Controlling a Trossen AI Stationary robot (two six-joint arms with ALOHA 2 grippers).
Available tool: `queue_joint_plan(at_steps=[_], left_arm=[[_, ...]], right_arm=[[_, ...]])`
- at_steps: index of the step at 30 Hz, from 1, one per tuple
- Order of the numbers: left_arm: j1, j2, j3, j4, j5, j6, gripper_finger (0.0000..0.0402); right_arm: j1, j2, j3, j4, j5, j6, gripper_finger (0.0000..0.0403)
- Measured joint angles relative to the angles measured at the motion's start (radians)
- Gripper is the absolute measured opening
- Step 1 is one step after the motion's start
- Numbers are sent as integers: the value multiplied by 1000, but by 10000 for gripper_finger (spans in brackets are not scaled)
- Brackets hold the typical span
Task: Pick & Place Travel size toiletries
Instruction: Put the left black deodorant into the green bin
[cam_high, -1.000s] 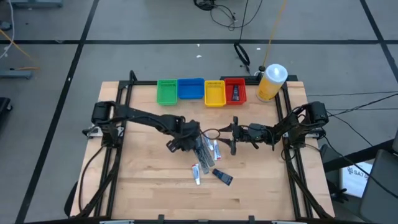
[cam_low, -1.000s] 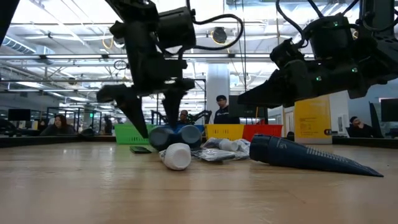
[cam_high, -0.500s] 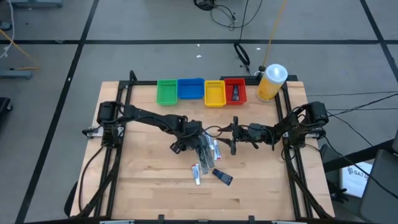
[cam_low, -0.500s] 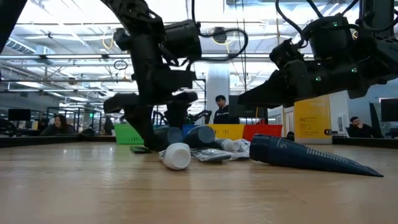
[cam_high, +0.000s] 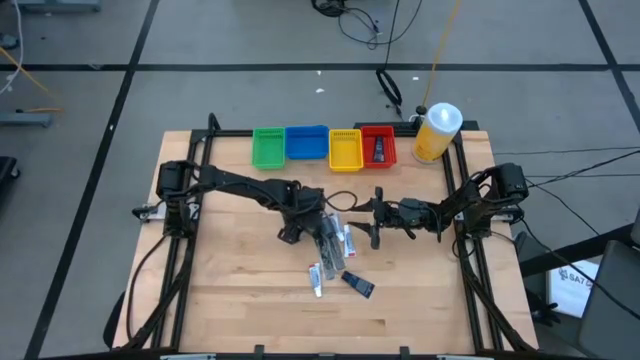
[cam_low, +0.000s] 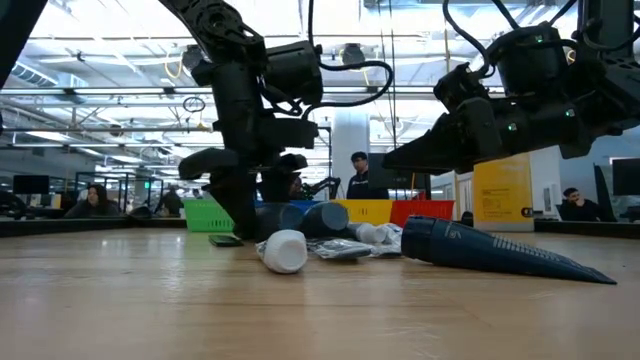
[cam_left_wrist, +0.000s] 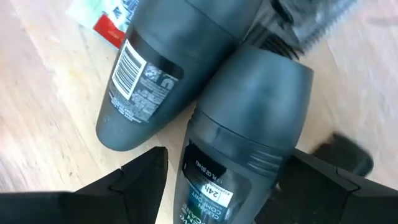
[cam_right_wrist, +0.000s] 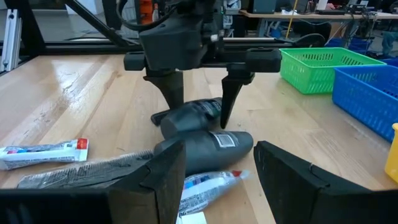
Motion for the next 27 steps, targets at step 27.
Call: queue_joint_plan(at_steps=[27], left_arm=[[53,-99,-1,39,-221,-587,282]], right_arm=[[0,0,0,-1,0,40,183]])
